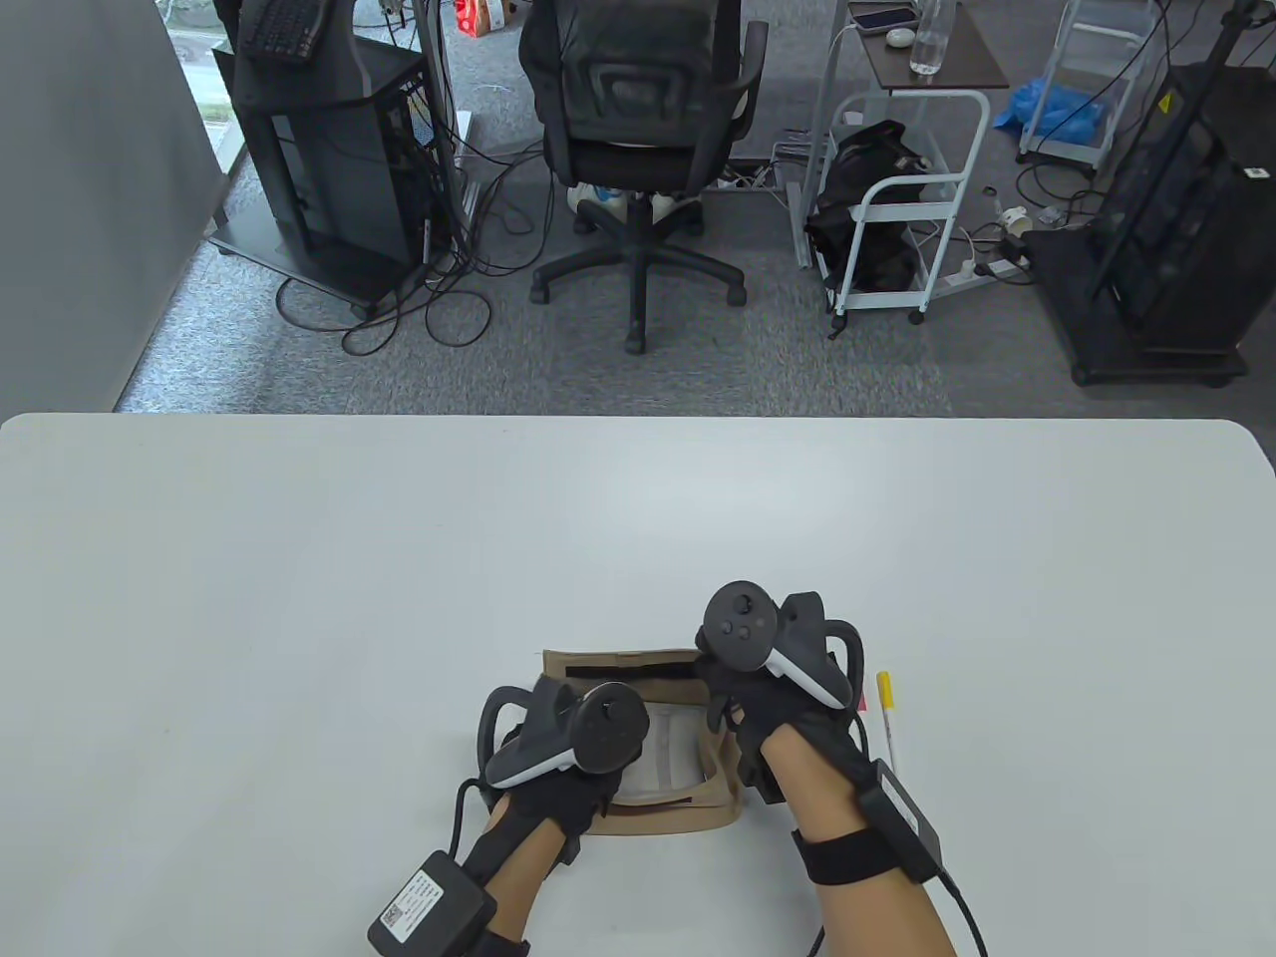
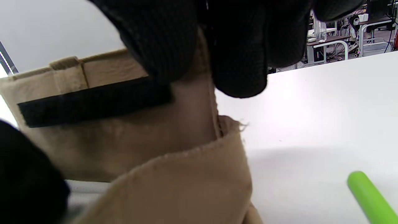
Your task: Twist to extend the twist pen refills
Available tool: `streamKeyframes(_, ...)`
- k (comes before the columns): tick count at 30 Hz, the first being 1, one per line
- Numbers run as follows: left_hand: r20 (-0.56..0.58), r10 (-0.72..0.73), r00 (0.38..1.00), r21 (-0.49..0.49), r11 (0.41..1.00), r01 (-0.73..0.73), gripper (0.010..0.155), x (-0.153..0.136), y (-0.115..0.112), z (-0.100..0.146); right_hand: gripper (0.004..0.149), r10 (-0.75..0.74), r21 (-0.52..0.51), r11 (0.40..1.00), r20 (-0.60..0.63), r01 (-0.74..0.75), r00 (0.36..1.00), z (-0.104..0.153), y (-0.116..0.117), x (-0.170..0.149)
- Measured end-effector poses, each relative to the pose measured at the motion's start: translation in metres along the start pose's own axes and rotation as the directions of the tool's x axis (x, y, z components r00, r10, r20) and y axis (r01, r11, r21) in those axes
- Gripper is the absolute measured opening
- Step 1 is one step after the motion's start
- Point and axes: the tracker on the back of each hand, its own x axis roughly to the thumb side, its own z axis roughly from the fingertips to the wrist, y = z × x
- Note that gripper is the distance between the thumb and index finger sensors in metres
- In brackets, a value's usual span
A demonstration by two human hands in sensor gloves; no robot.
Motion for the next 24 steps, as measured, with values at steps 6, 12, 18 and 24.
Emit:
streamKeyframes(6,-0.031,-0.048,0.998,-0.199,0.979,0.041,0.050,0.003,-0.019,-0.009,0.045,-0.008,-0.002,1.000,-0.003,0.008,1.000,0.000,0.000,-0.001)
streamKeyframes(12,-0.057,-0.056,0.997,-0.299,0.953,0.036,0.072,0.008,-0.024,-0.007,0.045,-0.011,-0.006,1.000,-0.010,0.011,1.000,0.001,0.000,-0.001)
streamKeyframes(18,-0.053,-0.145,0.988,-0.347,0.930,0.118,0.086,0.017,-0.034,-0.007,0.045,0.003,-0.011,1.000,-0.014,-0.003,1.000,0.001,0.000,-0.001)
streamKeyframes(24,-0.053,-0.182,0.982,-0.301,0.940,0.158,0.078,0.020,-0.035,-0.007,0.045,0.003,-0.014,1.000,-0.016,-0.003,1.000,0.002,0.000,-0.001)
